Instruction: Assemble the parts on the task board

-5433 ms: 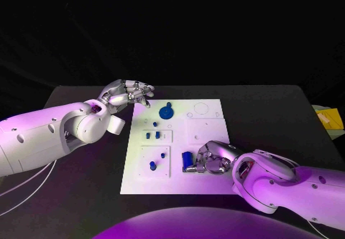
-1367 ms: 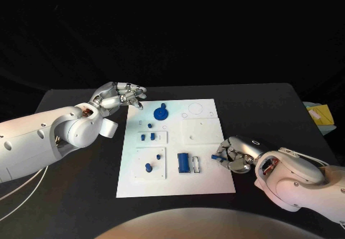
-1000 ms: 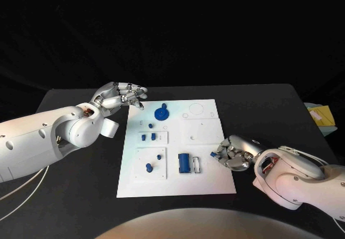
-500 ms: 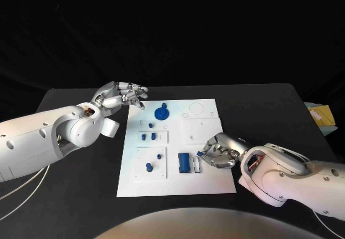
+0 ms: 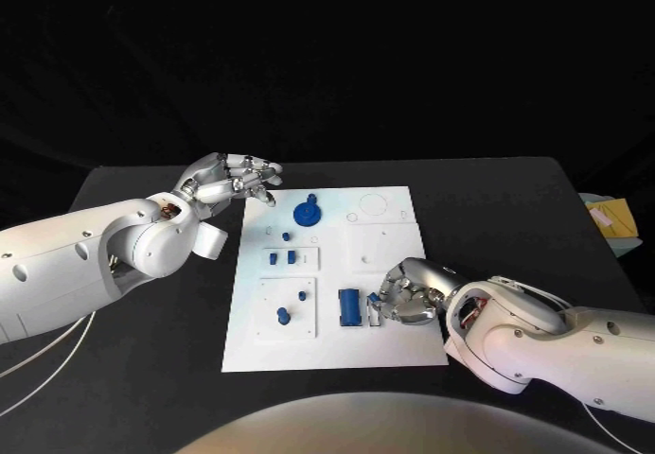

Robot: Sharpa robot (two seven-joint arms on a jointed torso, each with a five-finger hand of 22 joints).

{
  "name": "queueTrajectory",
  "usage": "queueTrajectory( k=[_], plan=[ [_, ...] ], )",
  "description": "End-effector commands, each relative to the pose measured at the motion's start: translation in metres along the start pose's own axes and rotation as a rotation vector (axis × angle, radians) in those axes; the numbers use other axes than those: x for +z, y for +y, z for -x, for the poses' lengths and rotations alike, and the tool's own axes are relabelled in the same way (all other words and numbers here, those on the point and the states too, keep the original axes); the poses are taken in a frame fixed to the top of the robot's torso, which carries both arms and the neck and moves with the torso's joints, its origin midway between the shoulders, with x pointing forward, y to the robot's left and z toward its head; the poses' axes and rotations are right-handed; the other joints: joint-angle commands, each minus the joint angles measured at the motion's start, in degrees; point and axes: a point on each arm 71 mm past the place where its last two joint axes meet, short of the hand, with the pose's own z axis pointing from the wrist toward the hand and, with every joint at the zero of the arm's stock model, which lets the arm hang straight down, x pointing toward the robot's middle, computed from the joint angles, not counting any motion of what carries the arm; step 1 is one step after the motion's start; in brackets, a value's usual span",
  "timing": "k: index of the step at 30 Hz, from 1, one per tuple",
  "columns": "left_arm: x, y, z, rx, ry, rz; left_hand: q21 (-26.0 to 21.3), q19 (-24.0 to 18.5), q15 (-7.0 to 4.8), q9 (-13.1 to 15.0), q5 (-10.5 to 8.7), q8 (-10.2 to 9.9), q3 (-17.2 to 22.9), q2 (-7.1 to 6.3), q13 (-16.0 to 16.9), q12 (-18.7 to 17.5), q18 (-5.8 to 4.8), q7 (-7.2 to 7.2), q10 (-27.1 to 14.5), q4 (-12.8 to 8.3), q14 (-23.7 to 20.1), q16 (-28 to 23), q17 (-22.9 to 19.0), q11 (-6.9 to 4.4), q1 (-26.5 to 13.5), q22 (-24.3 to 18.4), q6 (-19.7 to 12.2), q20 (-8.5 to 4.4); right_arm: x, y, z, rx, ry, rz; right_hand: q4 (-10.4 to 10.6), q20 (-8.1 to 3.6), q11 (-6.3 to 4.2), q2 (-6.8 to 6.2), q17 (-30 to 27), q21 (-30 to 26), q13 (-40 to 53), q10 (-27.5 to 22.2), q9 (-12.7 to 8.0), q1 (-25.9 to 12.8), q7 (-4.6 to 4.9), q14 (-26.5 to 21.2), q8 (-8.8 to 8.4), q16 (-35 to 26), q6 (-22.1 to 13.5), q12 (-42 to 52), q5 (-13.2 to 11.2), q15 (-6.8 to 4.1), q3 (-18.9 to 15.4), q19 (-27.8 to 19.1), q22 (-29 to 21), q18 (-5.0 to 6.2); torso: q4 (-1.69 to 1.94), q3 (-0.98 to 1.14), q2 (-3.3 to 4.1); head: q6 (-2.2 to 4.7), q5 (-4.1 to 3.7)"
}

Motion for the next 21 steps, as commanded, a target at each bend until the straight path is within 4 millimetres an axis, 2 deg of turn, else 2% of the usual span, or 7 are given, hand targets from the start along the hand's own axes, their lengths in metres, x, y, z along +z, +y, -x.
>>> queueTrajectory(
  k=[1, 10, 18, 21],
  plan=[
    [0.0003, -0.0010, -0.0024, -0.010, 0.015, -0.006, 0.33, 0.04, 0.23, 0.09, 0.38, -0.34, 0.13, 0.29, 0.09, -0.01, 0.65, 0.04, -0.42, -0.19, -0.02, -0.22, 0.06, 0.13, 0.45, 0.05, -0.22, -0.19, 0.0001, -0.0007, -0.0084, -0.051, 0.053, -0.013, 0.03, -0.41, -0.47, 0.53, 15.08, 0.32, 12.38, 3.98, 12.22, 0.09, -1.28, 5.99, -0.02, 0.24, 0.96, -0.10, -0.48, -0.14, -0.69, 6.00, 15.07, -0.39, -0.05, 0.02, 0.00, -0.10, 0.07],
    [0.0003, -0.0009, -0.0025, -0.010, 0.016, -0.005, 0.33, 0.04, 0.23, 0.09, 0.38, -0.34, 0.13, 0.29, 0.09, -0.01, 0.65, 0.04, -0.42, -0.19, -0.02, -0.22, 0.06, 0.13, 0.45, 0.05, -0.22, -0.19, 0.0000, 0.0041, -0.0108, -0.063, 0.054, 0.005, 0.61, -0.46, -0.60, 0.38, 15.08, 0.32, 12.39, 3.98, 12.40, -0.53, -1.47, 5.99, 0.30, 0.24, 1.54, -0.12, -1.28, -0.23, -1.91, 6.00, 15.07, -0.39, -0.05, 0.06, 0.01, -0.05, 0.03],
    [0.0001, -0.0008, -0.0019, -0.009, 0.015, -0.004, 0.39, 0.01, 0.24, 0.10, 0.37, -0.36, 0.21, 0.30, 0.09, -0.03, 0.64, 0.07, -0.46, -0.29, -0.04, -0.26, 0.07, 0.15, 0.47, 0.12, -0.24, -0.20, -0.0003, 0.0052, -0.0107, -0.060, 0.047, 0.010, 1.69, -0.68, -0.97, 0.61, 15.08, 0.32, 12.60, 4.14, 12.77, -1.29, -1.91, 5.99, 1.09, 0.24, 2.51, 0.22, -1.60, -0.51, -3.14, 6.00, 15.07, -0.39, 0.01, -0.01, 0.02, -0.07, 0.01],
    [0.0002, -0.0008, -0.0020, -0.010, 0.016, -0.003, 0.39, 0.01, 0.24, 0.10, 0.37, -0.36, 0.21, 0.30, 0.09, -0.03, 0.64, 0.07, -0.46, -0.29, -0.04, -0.26, 0.07, 0.15, 0.47, 0.12, -0.24, -0.20, -0.0003, 0.0058, -0.0106, -0.057, 0.042, 0.014, 2.86, -0.85, -1.11, 0.64, 15.08, 0.32, 12.68, 4.20, 12.95, -2.10, -2.05, 5.99, 1.40, 0.24, 2.64, 0.33, -0.31, -0.66, -4.46, 6.00, 15.07, -0.39, 0.02, 0.00, 0.02, -0.05, 0.06]
  ],
)
